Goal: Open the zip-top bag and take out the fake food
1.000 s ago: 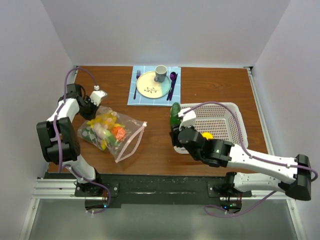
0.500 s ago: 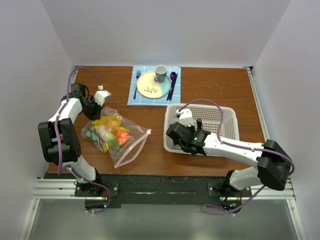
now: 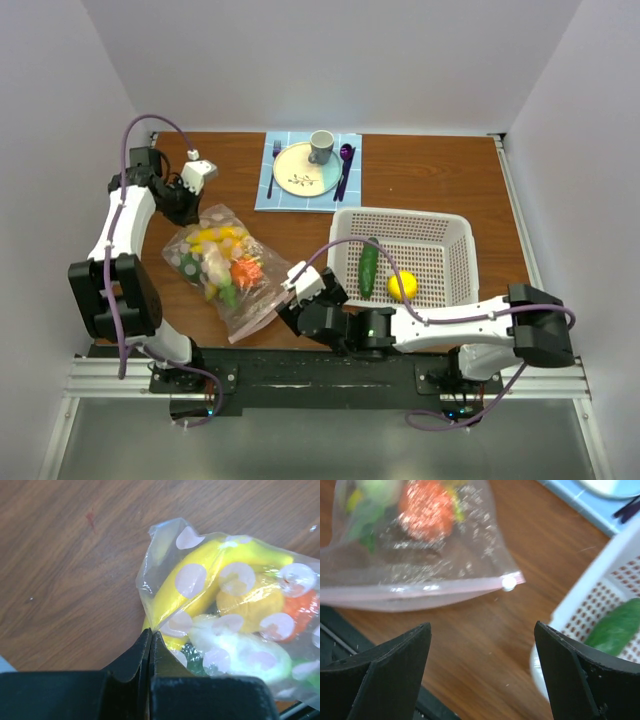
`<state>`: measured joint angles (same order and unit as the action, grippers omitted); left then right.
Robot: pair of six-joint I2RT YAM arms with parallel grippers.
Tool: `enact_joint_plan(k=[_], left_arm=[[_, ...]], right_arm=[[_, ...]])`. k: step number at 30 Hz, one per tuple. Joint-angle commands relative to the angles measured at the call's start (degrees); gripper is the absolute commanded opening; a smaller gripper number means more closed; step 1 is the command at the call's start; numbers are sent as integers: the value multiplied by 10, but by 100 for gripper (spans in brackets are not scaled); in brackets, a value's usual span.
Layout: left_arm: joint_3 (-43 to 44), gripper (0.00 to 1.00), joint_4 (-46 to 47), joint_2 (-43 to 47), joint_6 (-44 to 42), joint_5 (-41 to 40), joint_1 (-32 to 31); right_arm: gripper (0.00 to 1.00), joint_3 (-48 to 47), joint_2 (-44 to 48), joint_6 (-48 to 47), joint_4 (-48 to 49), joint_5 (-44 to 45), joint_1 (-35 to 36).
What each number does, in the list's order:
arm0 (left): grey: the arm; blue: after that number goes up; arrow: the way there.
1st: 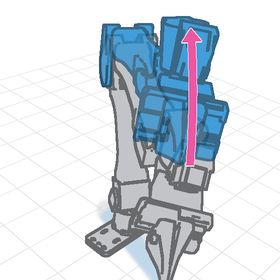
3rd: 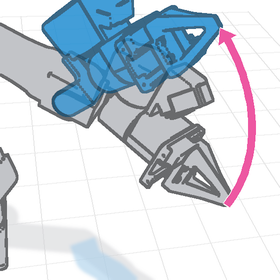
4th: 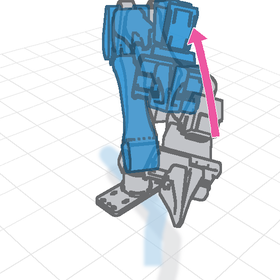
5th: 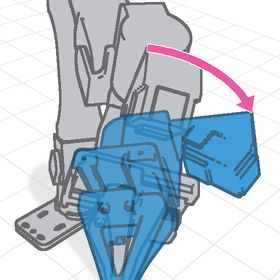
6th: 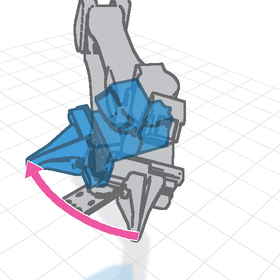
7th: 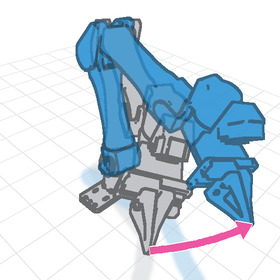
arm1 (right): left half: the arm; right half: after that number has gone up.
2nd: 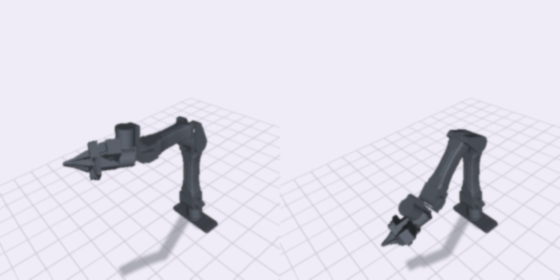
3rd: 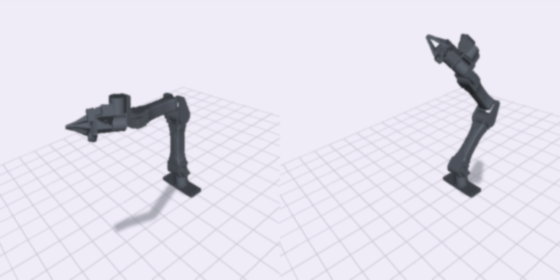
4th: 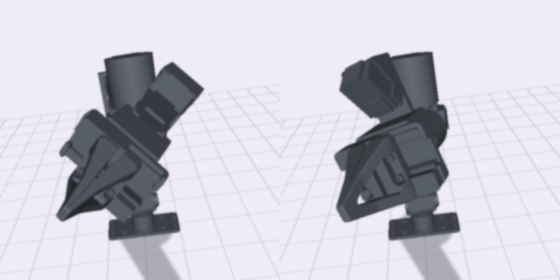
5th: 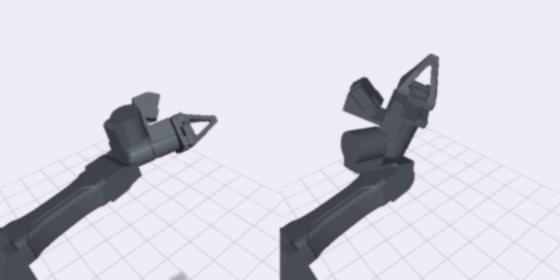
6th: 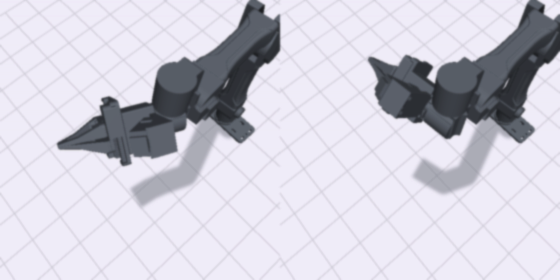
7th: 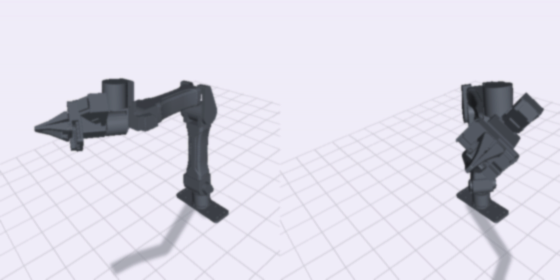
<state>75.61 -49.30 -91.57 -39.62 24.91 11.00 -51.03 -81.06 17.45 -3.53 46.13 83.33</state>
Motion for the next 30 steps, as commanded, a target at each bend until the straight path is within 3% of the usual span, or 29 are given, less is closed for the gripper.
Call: enact_joint_plan(k=[1,13,24,28,30], left_arm=[[24,0,-39,54,9,22,-9],[-86,0,72,33,13,-68,-29],[-136,0,127,10,18,-113,-72],[-158,0,139,4,16,-117,-85],[-164,0,137,5,12,-109,-92]], right_arm=[[85,28,-25,-23,113,-64,3],[78,-8,-183,-36,225,-128,-11],[77,-44,-227,-36,286,-177,-55],[84,-65,-248,-37,312,-191,-75],[95,-76,-270,-43,324,-188,-87]])
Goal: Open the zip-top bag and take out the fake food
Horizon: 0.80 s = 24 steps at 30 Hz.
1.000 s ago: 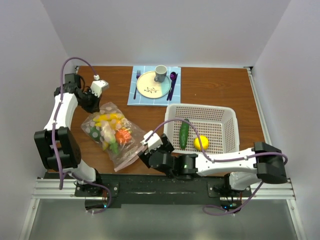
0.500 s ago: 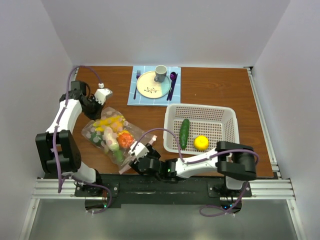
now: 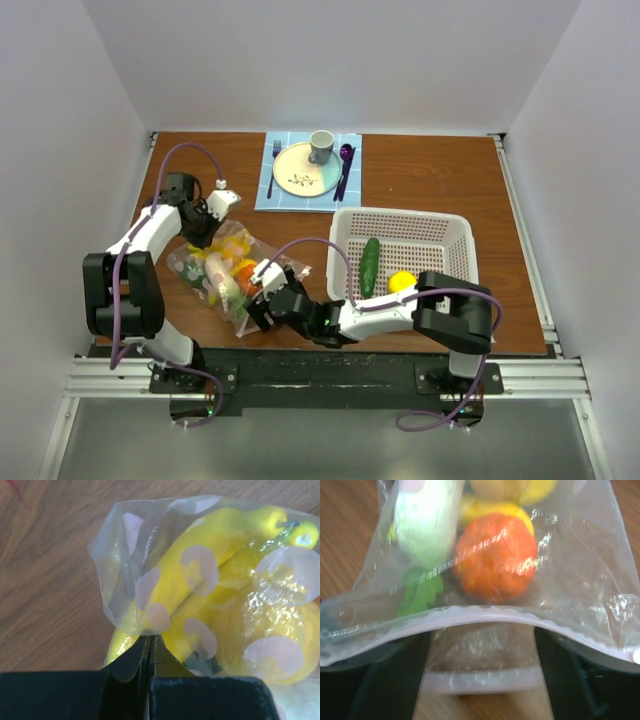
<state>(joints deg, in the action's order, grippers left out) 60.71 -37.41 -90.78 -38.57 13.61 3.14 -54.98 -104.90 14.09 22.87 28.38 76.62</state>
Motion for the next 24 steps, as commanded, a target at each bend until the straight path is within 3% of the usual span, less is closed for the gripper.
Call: enact_joint_plan(k=[1,8,19,21,24], left_arm=[[-19,0,14,-4,-3,5,-20],[-33,0,-3,-4,-24,14,-26],[-53,0,-23,-5,-53,19,-54],[-54,0,-21,-5,-55,11,-54],[-61,0,0,-3,-55,-14,-54]], right_arm=[[99,-49,-41,-16,70,-13,-24],[99,-122,-99,-57,73,0,-36],[99,-148,-144,-51,67,-26,-45],[95,-133,-148,-39,65,-37,-45],[74,-104,-127,-21,73,-50,-45]])
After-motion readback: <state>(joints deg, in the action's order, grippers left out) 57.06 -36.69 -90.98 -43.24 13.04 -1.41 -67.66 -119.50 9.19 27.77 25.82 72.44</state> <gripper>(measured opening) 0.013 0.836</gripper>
